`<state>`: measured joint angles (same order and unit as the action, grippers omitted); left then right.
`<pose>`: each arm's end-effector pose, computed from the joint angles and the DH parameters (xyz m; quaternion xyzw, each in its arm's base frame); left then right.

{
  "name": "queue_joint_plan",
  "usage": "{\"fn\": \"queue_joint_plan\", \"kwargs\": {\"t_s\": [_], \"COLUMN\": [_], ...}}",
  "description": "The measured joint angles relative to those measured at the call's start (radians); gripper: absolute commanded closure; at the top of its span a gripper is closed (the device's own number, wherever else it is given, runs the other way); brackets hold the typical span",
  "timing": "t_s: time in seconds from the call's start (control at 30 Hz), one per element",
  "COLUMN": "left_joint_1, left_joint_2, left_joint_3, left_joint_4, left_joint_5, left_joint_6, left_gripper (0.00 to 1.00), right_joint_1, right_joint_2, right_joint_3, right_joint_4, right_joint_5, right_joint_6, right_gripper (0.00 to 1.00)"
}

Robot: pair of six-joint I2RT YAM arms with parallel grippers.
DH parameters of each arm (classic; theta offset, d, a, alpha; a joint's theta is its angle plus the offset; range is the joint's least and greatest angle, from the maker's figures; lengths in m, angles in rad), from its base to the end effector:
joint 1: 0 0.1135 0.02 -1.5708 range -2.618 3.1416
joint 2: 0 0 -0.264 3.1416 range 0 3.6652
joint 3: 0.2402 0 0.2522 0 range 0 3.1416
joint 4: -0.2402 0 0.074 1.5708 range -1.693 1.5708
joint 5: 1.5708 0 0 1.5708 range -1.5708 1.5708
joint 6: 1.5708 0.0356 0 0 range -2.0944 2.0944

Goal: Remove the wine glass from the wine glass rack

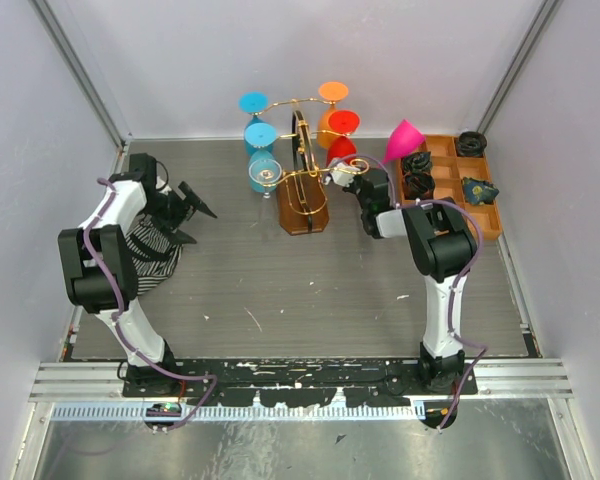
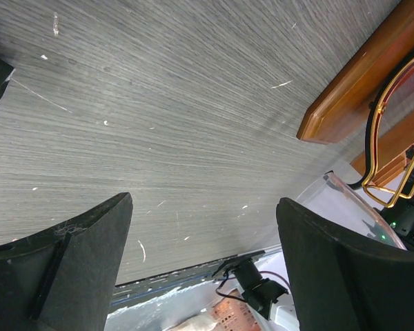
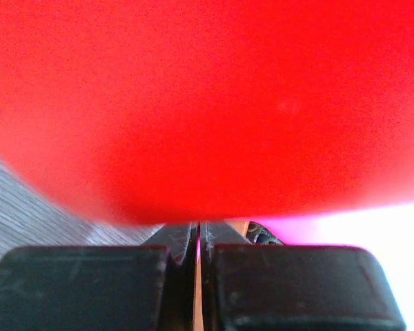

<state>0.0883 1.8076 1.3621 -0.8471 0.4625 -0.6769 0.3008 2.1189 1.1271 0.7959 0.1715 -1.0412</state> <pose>0.3579 0.0157 0.2169 -0.3304 0.9061 -0.2564 0.0633 0.4305 0.1272 0.1454 -0.4362 0.6369 -0.2905 0.5655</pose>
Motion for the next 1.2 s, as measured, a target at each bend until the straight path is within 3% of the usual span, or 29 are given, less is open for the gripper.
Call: {"fn": "queue_joint_plan", "kwargs": {"t_s": [0.63, 1.2], "left_joint_1": [-0.018, -0.022], "left_joint_2": [0.007, 0.037], "left_joint_3": [0.001, 0.013], "left_joint_4": [-0.005, -0.008], "left_joint_5": [0.0, 0.0], "left_joint_6": [0.001, 0.001], "left_gripper": [0.08, 0.08], "right_joint_1": [-0.124, -0.093], "right_joint_2": [-0.005, 0.076], "right_joint_3": [-0.061, -0.063], "right_joint_4": [0.033, 0.109], "right_joint_5": [-0.123, -0.15], "right_joint_6": [-0.141, -0.291], "right_gripper": [0.99, 0.99]}}
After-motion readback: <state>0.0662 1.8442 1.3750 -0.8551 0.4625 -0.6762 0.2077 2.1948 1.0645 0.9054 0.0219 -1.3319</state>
